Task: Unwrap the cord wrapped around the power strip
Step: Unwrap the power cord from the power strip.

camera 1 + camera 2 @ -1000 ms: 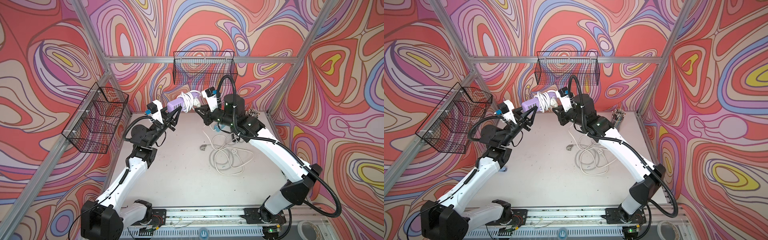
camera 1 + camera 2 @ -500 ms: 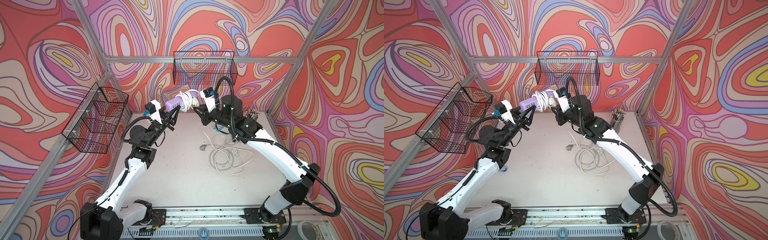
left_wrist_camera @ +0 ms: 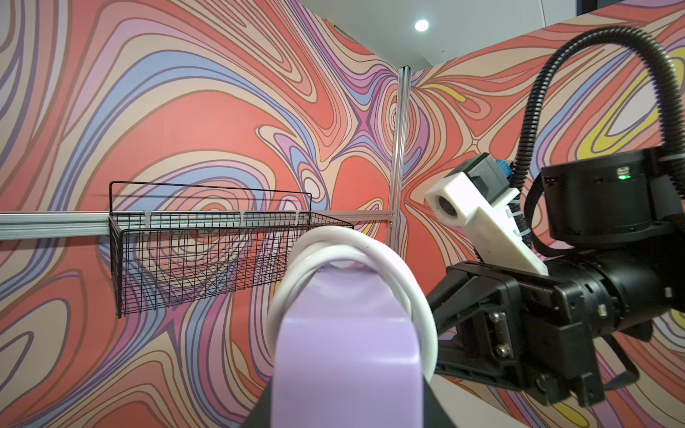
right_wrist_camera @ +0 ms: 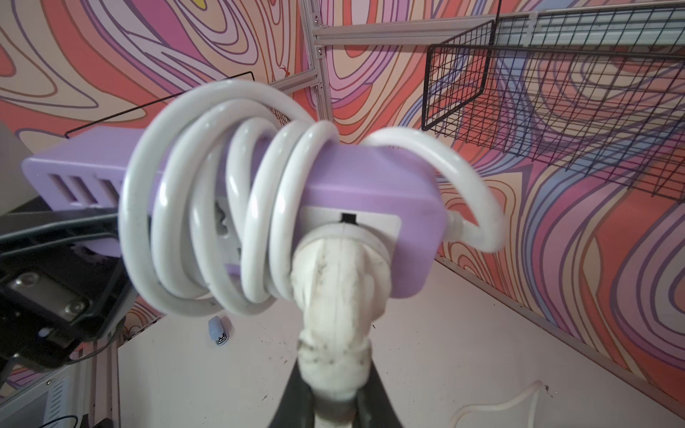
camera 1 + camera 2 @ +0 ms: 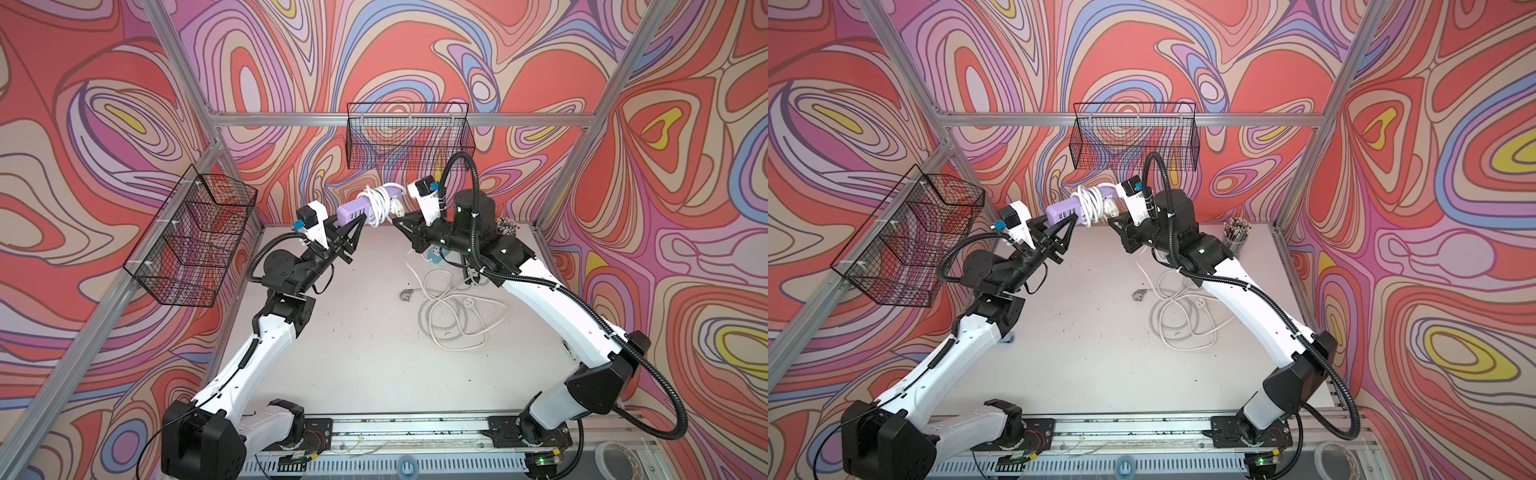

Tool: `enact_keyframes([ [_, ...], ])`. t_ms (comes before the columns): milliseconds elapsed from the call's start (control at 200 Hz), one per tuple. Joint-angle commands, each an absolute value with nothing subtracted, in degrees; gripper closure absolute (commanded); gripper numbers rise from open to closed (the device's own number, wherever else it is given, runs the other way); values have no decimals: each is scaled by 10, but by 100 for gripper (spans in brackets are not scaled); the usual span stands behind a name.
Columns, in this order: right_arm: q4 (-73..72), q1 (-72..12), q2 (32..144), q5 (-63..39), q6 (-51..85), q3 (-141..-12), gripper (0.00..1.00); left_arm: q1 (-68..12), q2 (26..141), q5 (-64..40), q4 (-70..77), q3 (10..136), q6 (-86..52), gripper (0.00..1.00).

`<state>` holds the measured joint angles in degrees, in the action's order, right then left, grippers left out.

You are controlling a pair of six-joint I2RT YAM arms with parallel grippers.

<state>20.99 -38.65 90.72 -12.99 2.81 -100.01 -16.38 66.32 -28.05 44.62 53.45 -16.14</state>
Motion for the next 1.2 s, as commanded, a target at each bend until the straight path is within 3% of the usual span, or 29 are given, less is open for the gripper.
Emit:
enact_keyframes([
  [0,177,-446,916,-109,5,-1031,100,-160,658,-272,478,534,-153,100],
  [260,187,-470,913,-72,-12,-1030,100,-160,658,-269,477,533,-150,100],
  [526,171,-334,867,-164,33,-985,100,-159,657,-268,477,534,-149,100],
  [721,164,-316,870,-194,47,-987,100,-160,657,-268,478,534,-150,100],
  [1067,151,-460,911,-109,21,-1007,100,-160,658,-269,480,533,-152,100],
  [1197,151,-468,910,-93,18,-999,100,-160,656,-266,478,533,-149,100],
])
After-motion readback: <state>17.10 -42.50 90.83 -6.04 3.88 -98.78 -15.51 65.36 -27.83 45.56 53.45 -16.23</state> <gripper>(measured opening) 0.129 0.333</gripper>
